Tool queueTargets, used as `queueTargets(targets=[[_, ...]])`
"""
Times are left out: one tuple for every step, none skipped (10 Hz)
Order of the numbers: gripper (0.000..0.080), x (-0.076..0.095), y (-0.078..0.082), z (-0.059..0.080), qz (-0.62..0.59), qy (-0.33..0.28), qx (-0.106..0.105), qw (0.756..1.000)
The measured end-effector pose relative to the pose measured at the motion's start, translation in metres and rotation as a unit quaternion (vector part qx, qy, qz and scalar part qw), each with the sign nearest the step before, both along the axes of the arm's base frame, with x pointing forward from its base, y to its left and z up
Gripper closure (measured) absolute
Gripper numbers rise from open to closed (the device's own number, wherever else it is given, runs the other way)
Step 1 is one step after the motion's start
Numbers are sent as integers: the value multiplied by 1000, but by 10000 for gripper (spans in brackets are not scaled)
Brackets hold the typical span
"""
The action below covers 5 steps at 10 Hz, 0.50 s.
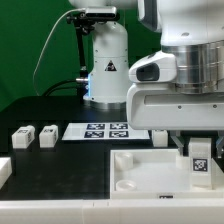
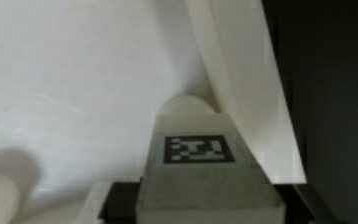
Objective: Assemble one leg
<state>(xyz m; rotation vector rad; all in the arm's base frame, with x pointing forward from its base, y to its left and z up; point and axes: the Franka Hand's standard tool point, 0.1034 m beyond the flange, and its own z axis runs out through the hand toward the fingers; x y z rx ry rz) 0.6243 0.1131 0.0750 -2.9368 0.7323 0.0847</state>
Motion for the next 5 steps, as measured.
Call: queueTargets(targets=[[507,0,0,0,-50,7,3,999],[507,0,0,0,-141,19,4,990],[507,0,1,-1,-187,25,1,982],[507,0,3,-1,-249,32,-4,968],[507,0,3,-1,-255,33,-4,966]])
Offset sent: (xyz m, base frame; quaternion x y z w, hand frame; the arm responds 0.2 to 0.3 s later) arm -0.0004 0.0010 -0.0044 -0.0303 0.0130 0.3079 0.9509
